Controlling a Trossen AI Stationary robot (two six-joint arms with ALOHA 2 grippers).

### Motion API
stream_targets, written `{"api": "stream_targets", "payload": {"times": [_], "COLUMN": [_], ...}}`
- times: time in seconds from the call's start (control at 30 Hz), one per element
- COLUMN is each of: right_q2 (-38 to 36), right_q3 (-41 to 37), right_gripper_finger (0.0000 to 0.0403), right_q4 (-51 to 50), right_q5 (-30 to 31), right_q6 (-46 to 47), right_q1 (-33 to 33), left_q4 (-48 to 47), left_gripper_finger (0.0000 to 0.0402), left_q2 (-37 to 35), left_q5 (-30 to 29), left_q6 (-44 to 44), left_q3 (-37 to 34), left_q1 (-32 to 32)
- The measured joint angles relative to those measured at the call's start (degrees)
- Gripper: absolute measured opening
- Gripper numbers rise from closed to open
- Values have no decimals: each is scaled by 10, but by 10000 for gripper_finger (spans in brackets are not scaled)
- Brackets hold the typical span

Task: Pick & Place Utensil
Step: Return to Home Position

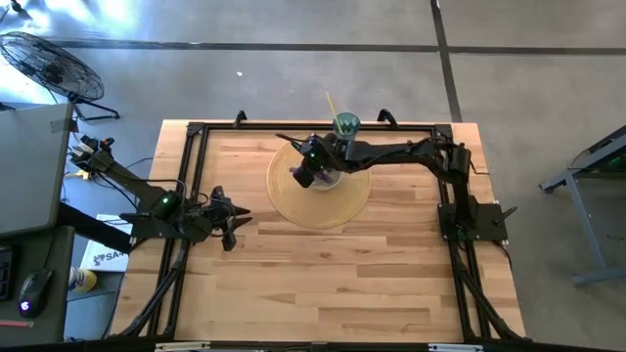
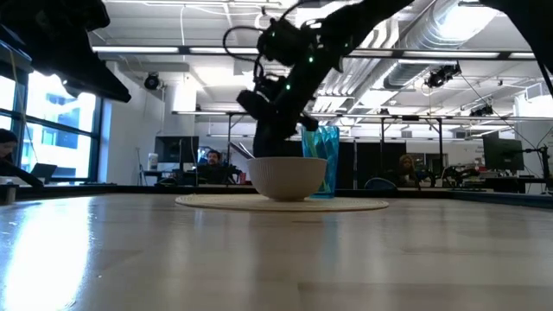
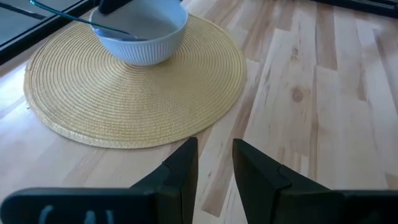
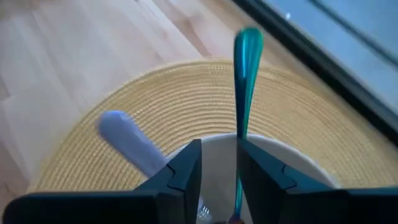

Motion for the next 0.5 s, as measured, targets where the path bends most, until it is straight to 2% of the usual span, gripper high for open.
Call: {"api": "stream_targets", "payload": {"times": [0.27,0.37,0.5], "right_q2": [-59,-85,-135], "right_q3": [-3,-38,-118], "right_gripper_finger": [75,57,26], "right_q4": [-61,-67,-24], "right_q5": [78,95,75], "right_q6": [-27,-25,-16], "right_q1": [69,108,159], "left_q4": [-4,-5,-5], "left_gripper_finger": [96,96,96], "left_q2": [0,0,0], "left_q5": [6,5,4], "left_q6": [0,0,0], "left_q3": [0,0,0], "left_q1": [0,0,0]}}
